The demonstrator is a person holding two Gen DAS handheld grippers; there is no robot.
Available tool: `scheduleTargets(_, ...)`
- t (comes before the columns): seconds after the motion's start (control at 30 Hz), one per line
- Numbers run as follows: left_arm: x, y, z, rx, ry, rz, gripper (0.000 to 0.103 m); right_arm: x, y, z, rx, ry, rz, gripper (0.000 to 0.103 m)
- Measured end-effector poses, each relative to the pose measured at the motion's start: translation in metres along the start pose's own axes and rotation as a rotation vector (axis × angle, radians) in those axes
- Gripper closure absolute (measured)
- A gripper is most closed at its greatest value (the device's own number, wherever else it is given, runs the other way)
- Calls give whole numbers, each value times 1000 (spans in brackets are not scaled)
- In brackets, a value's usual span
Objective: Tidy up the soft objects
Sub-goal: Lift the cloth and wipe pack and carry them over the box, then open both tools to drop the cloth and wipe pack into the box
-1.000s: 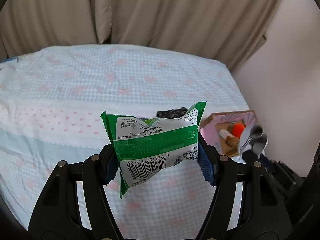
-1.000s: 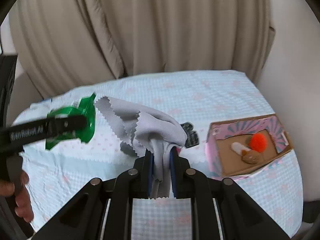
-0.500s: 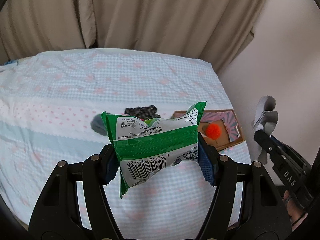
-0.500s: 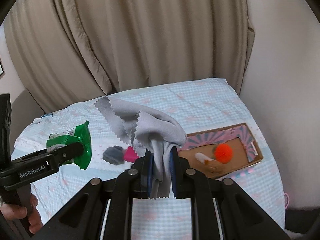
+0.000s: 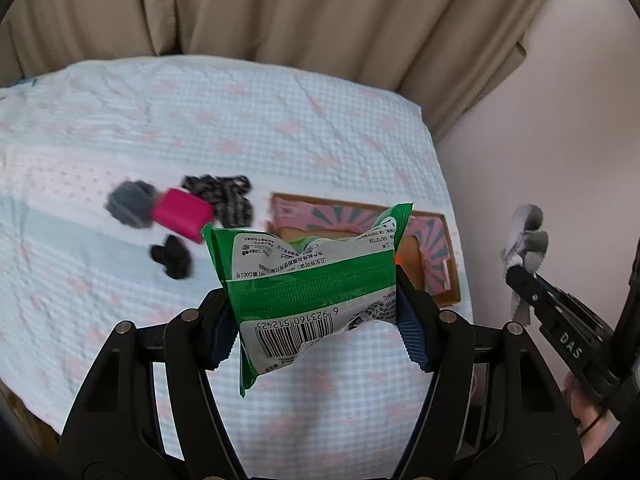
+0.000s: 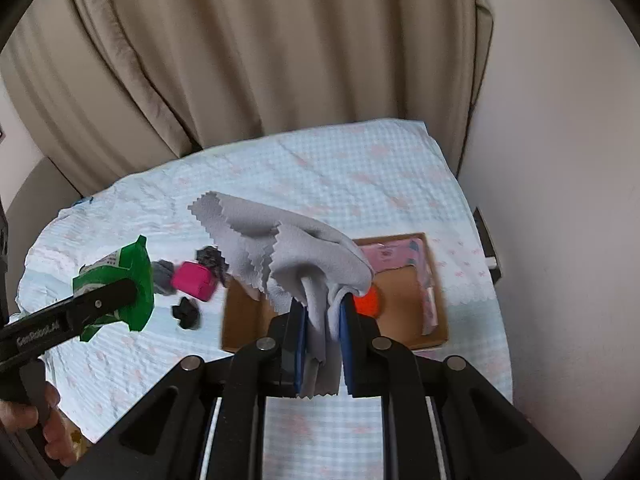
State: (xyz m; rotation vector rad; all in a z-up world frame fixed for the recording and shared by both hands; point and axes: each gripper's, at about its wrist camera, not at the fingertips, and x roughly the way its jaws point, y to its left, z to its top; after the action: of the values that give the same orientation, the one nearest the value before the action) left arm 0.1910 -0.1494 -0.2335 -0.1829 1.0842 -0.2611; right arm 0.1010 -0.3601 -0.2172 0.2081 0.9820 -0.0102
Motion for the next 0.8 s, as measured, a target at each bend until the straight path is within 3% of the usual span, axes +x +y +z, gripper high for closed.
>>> scheduleTargets(0.33,91,-34,12,15,125,27,39,72,-52,16,63,148,-2,89)
scheduleTargets(0.8,235,-39,28,76,329,83,38,196,-92,19,141,387,-48,89)
